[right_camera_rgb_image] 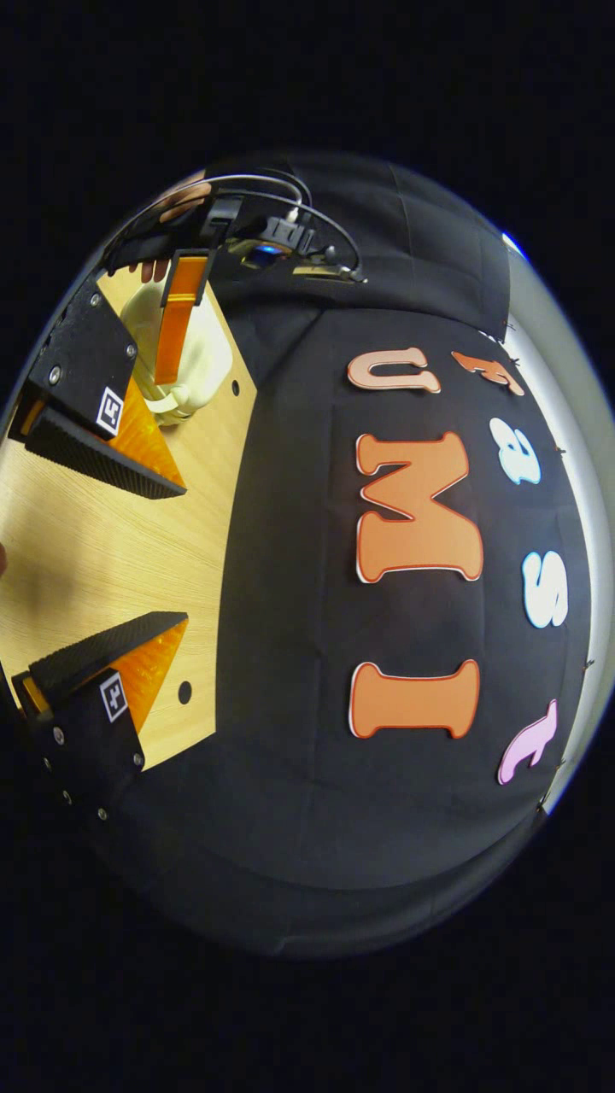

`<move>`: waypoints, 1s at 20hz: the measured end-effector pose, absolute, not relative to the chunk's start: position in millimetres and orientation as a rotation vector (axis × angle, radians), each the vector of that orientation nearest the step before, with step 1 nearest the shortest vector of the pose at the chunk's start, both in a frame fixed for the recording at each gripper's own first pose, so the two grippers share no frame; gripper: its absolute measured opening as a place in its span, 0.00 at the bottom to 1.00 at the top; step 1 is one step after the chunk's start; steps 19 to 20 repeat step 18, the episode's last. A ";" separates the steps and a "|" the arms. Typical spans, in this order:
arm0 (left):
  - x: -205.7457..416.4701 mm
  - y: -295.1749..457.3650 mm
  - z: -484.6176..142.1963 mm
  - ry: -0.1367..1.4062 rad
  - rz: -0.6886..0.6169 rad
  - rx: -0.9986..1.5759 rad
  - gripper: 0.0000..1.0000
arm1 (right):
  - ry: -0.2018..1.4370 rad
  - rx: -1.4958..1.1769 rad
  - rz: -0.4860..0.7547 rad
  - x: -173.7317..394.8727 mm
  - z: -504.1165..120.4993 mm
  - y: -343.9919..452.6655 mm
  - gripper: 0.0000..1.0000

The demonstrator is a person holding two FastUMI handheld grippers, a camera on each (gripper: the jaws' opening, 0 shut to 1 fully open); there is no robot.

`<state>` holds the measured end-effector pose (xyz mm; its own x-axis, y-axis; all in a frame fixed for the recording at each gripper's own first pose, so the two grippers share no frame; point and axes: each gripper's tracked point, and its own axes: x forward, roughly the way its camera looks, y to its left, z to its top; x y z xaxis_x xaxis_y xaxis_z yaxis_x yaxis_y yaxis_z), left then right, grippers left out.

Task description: First open the suitcase, pack the skin care products into it, and then close the suitcase.

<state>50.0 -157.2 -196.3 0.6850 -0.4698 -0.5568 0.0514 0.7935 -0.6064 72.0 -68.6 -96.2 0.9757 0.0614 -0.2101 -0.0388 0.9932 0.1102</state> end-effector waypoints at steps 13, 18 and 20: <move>62.7 -119.3 -35.9 0.261 -0.126 -0.210 0.96 | -0.035 0.020 0.011 68.5 1.1 -41.9 0.95; 65.2 -112.1 -23.9 0.176 -0.097 -0.112 0.96 | -0.015 0.062 -0.016 59.1 -6.9 -51.3 0.95; 65.2 -112.1 -23.9 0.176 -0.097 -0.112 0.96 | -0.015 0.062 -0.016 59.1 -6.9 -51.3 0.95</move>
